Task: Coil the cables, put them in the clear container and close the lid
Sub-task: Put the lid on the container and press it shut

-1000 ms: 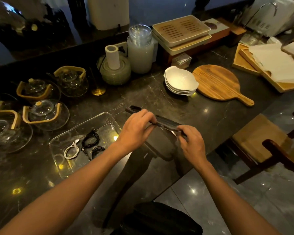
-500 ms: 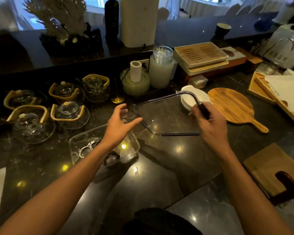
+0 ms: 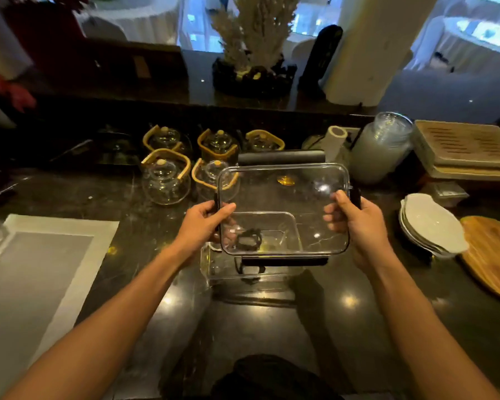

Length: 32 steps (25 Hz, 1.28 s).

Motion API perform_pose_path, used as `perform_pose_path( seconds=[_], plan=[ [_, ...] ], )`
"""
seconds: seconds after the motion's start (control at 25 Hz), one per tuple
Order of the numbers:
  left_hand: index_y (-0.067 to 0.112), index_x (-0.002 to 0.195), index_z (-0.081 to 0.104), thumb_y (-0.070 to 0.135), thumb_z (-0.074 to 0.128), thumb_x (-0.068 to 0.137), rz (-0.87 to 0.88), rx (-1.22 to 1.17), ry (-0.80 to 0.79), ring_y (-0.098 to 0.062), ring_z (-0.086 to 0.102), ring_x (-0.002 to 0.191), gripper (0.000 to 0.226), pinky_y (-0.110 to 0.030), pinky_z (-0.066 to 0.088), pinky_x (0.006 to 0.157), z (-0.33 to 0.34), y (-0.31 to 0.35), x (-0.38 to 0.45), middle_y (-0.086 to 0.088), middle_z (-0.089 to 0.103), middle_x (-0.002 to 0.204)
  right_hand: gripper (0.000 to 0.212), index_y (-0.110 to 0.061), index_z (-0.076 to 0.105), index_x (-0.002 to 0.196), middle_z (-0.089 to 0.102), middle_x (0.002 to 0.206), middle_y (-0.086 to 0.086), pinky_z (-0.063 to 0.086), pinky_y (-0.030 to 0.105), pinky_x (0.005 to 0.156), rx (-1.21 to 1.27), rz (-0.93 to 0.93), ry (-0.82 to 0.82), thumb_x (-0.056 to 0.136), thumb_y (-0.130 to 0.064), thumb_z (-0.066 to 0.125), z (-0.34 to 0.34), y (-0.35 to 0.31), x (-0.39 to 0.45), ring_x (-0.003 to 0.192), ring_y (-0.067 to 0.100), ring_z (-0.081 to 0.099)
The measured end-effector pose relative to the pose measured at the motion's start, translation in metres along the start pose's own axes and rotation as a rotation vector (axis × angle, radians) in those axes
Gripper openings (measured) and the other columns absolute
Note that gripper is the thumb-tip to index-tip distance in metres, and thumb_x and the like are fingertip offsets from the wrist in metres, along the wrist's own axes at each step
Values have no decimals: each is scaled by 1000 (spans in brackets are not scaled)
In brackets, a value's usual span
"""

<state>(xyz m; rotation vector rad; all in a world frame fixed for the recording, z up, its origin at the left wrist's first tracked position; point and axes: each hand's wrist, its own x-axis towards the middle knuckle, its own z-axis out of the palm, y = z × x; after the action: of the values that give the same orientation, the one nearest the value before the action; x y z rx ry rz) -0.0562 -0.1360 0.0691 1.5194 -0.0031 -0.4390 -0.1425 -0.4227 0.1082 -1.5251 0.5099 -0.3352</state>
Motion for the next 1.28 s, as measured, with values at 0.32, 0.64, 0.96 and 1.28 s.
perform_pose_path(
  seconds=[0.32, 0.64, 0.96, 1.28],
  plan=[
    [-14, 102, 63, 15, 74, 91, -104, 112, 241, -18, 71, 58, 33, -32, 59, 49, -53, -45, -11, -11, 75, 72, 14, -2, 72, 102, 74, 82, 13, 57, 32, 59, -75, 357, -110, 98, -11, 62, 42, 74, 34, 63, 21, 69],
    [-4, 91, 68, 23, 79, 86, -135, 274, 313, -24, 62, 60, 29, -33, 54, 49, -56, -79, 3, -30, 66, 74, 43, -7, 61, 66, 57, 56, 3, 45, 40, 53, -724, 78, -34, 93, -40, 61, 47, 104, 36, 58, 25, 55],
    [3, 81, 67, 23, 80, 84, -122, 348, 357, -15, 56, 58, 24, -34, 47, 57, -45, -87, 21, -4, 63, 64, 41, -13, 64, 67, 63, 67, 3, 39, 35, 57, -732, 46, -70, 96, -41, 63, 30, 126, 37, 63, 17, 55],
    [-1, 89, 70, 17, 78, 86, -286, -11, 275, -23, 69, 79, 20, -28, 60, 60, -53, -82, 14, -11, 72, 81, 33, 6, 74, 94, 74, 85, 20, 62, 34, 62, -263, 368, -88, 96, -27, 70, 21, 125, 43, 75, 25, 69]
  ],
)
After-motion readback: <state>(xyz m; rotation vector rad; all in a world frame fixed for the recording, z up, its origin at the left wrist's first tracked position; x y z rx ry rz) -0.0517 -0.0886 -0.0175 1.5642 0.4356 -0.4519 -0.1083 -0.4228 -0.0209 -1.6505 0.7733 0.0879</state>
